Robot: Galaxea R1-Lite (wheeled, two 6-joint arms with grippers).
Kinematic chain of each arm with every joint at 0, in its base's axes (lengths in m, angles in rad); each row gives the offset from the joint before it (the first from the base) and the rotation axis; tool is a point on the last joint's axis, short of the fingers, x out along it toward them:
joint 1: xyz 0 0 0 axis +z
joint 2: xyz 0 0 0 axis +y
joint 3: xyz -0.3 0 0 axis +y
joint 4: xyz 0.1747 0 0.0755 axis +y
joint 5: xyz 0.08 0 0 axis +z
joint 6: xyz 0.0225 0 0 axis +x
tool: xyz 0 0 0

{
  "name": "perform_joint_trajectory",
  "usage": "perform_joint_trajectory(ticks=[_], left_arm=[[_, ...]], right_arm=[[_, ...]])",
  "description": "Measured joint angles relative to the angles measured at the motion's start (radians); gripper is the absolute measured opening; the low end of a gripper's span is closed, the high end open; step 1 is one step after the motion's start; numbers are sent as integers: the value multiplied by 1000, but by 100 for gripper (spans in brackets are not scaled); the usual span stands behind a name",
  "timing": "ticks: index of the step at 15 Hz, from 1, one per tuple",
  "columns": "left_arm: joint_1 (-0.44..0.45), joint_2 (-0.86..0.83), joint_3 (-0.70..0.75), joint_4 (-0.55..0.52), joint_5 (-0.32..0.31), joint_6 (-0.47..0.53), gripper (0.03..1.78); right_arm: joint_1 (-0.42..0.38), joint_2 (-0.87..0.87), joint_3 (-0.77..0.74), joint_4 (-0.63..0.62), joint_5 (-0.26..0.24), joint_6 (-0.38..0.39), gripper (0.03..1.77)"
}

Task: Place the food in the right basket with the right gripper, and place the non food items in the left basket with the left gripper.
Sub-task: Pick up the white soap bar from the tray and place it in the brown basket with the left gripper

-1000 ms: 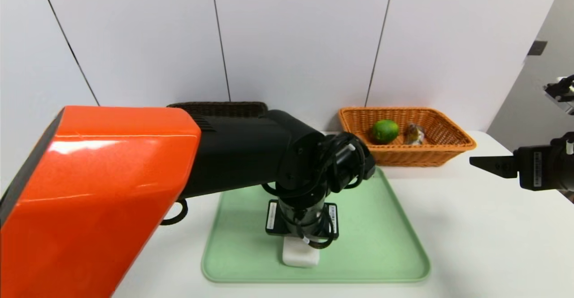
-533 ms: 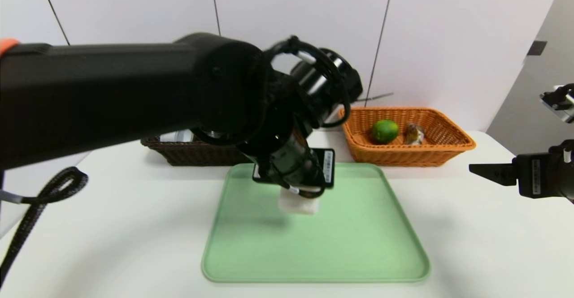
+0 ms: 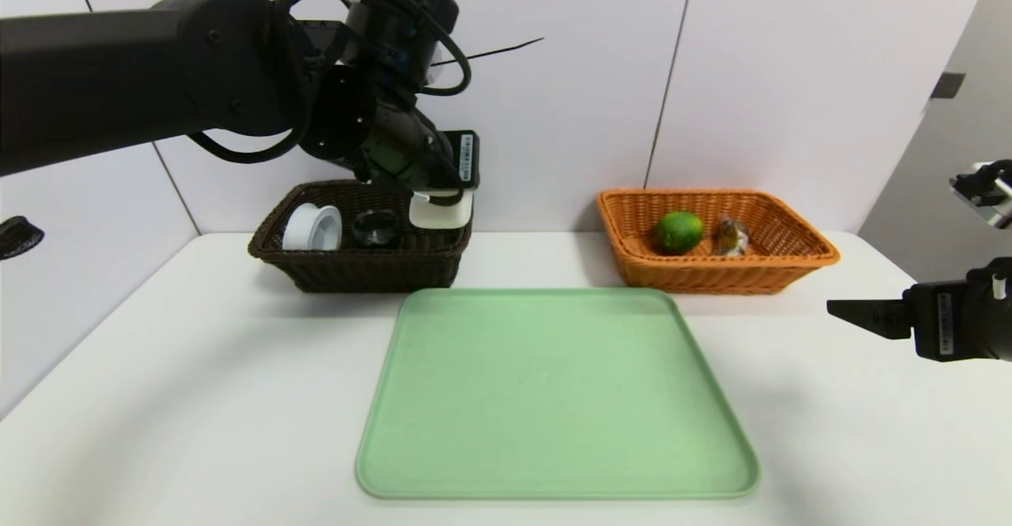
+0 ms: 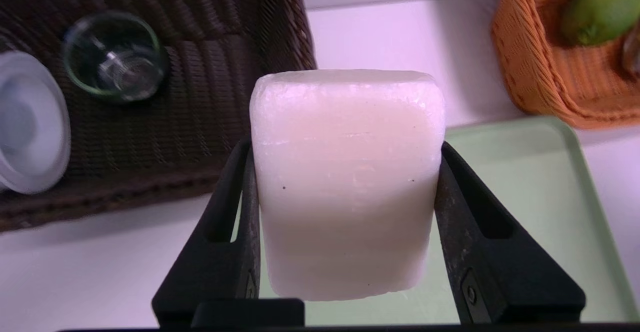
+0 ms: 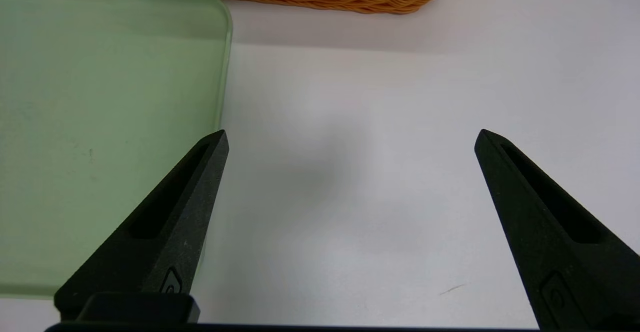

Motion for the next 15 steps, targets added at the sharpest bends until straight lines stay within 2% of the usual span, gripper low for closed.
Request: perform_joint_trajectory(ticks=[4,8,10,15], left_arm=[[119,72,0,-145,-18,57,98],[206,181,-1,-280,-69,92,98],[231,233,-1,-318,-94,95,98],[255,318,-1,-377,-104,94,98]], right_arm=[[0,-6,13,-1,-5,4,170],[0,-28,40,-33,-13,2,170],[0,-47,54,-71,-14,6,170],[1,-67,67,-78,-29,5,170]])
